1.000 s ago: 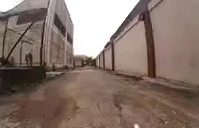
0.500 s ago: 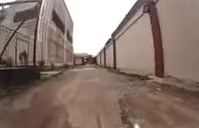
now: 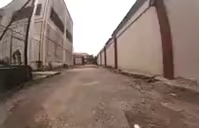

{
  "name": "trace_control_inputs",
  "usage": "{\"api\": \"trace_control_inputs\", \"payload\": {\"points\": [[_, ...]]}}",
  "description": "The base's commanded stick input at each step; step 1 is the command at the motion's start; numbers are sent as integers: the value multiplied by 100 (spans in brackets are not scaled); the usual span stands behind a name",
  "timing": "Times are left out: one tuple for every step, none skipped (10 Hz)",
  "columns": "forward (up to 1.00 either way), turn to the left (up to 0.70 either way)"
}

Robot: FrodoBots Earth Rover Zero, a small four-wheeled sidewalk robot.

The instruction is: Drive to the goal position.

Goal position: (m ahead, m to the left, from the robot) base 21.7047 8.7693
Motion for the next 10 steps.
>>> {"api": "trace_control_inputs", "payload": {"points": [[100, 0], [100, 0], [100, 27], [100, 27], [100, 0], [100, 0], [100, 0], [100, 0], [100, 0], [100, 0]]}}
